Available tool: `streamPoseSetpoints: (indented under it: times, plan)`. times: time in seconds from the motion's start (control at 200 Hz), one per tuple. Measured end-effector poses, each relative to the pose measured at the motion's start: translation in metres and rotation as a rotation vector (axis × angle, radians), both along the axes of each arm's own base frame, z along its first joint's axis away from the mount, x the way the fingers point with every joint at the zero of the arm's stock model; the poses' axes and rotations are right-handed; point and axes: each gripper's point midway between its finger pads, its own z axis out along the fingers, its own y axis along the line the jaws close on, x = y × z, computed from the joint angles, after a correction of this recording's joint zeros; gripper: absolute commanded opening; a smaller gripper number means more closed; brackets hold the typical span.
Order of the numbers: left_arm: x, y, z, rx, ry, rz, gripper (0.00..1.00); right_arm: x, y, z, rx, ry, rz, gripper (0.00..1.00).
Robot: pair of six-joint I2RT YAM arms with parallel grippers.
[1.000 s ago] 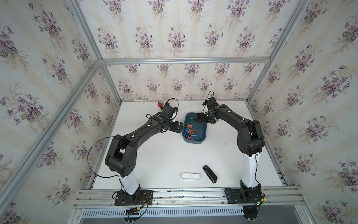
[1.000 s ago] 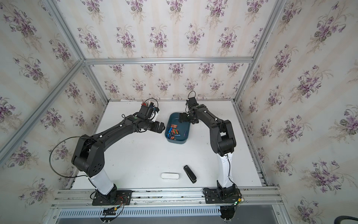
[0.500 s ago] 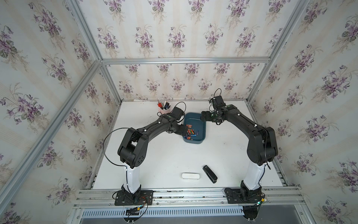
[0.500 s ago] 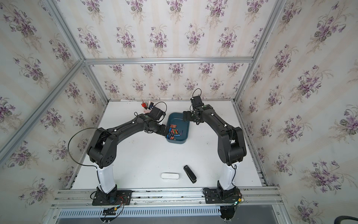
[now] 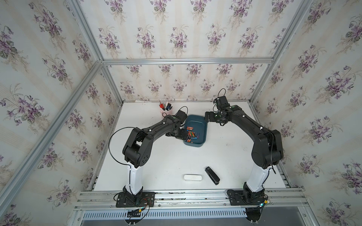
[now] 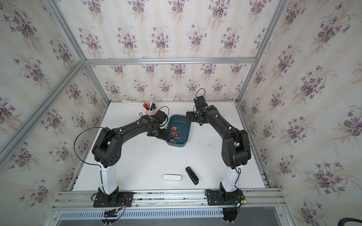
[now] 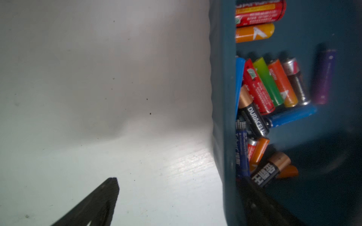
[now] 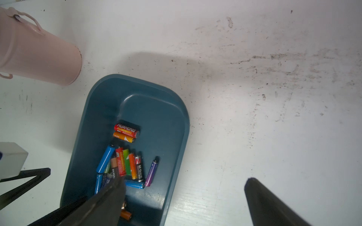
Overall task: Take the batteries out of the storage box
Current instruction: Adjust the storage box at the center of the board.
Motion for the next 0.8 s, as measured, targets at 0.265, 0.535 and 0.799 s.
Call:
streamPoseSetpoints:
  times: [0.265, 0.535, 0.799]
  plan:
    - [-0.026, 0.015, 0.001, 0.027, 0.053, 0.018, 1.00, -0.012, 0.010, -0.004, 0.004, 0.014, 0.028, 1.00]
    - [-0.059, 0.013, -0.007, 0.037, 0.102, -0.002, 1.00, -0.024, 0.032, -0.008, 0.014, 0.028, 0.075, 0.99]
    - [-0.073, 0.020, 0.006, 0.020, 0.087, 0.027, 1.00, -0.043, 0.067, -0.007, 0.005, 0.025, 0.157, 0.92]
